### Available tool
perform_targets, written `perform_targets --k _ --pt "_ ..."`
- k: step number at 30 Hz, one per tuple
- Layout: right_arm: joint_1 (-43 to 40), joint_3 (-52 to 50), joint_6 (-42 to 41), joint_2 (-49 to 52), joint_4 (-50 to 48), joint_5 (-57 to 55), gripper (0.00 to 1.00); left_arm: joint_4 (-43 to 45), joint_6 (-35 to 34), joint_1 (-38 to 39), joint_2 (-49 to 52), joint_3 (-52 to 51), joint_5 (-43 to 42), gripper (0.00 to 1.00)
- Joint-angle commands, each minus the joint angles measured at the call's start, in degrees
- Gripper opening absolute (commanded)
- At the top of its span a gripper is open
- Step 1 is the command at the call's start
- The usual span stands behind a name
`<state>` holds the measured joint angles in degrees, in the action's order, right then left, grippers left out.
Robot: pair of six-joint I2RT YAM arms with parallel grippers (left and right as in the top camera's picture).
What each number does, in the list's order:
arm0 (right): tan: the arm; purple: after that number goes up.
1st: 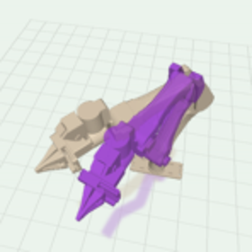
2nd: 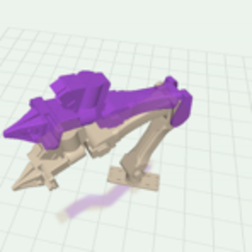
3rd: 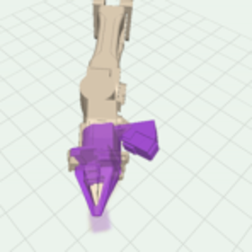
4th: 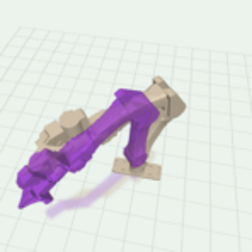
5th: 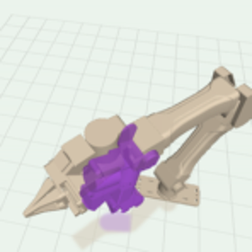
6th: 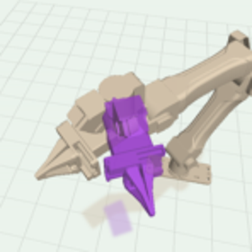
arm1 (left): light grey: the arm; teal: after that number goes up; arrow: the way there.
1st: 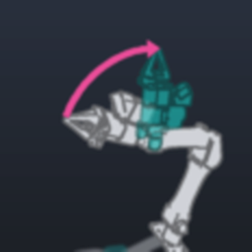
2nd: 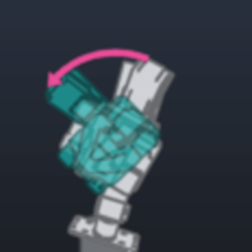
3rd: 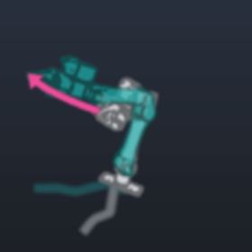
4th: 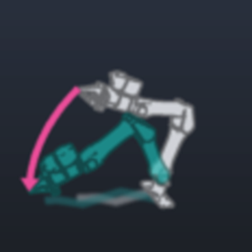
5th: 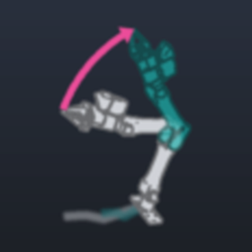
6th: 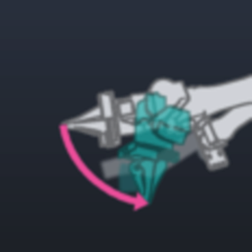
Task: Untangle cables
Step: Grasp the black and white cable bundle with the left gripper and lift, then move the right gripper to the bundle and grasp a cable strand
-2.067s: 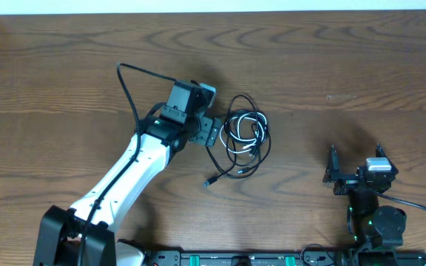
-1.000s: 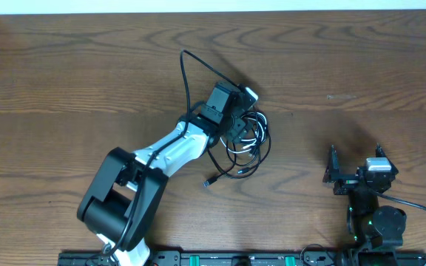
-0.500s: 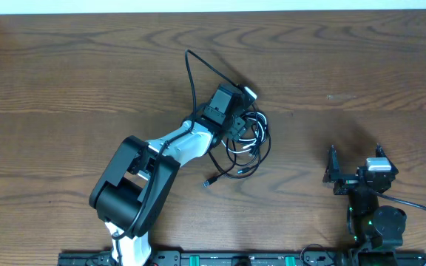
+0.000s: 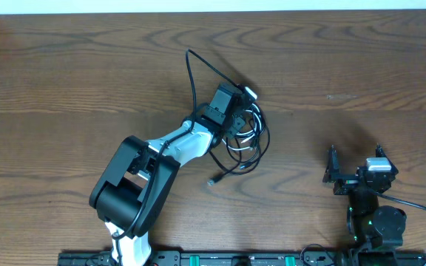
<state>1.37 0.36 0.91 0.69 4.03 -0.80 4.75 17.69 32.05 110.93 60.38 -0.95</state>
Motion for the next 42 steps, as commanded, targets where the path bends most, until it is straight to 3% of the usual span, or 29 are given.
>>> perform_targets --k 1,9,21,24,27,29,35,42 --pt "0.2 0.0 0.9 -0.3 0.3 0.5 0.99 0.3 0.3 0.0 -2.3 0.4 0.5 0.07" --pt "0.2 0.0 0.9 -0.3 0.3 0.5 0.99 -3.0 5.7 0.0 -20.8 0.4 0.5 0.07" --pt "0.2 0.0 2.1 -0.3 -3.4 1.0 0.99 -6.4 5.8 0.1 -33.4 0.4 -2.9 0.07" --pt "0.2 0.1 -0.8 -0.3 -11.2 8.8 0.99 -6.4 5.8 0.1 -36.7 0.4 -8.2 0.08" --pt "0.2 1.9 -8.5 -0.3 -9.8 12.0 0.99 -6.4 5.8 0.1 -37.9 0.4 -10.7 0.07" --pt "0.2 5.9 -13.1 -0.3 -4.8 13.2 0.99 -6.8 5.9 0.1 -38.0 0.4 -14.1 0.07" --pt "0.2 23.0 -13.7 5.7 12.3 13.4 0.99 -8.3 7.0 0.1 -38.0 0.4 -21.6 0.07" --pt "0.2 40.4 -6.3 28.1 18.7 37.7 0.99 -11.4 8.4 0.1 -38.0 0.4 -24.8 0.07"
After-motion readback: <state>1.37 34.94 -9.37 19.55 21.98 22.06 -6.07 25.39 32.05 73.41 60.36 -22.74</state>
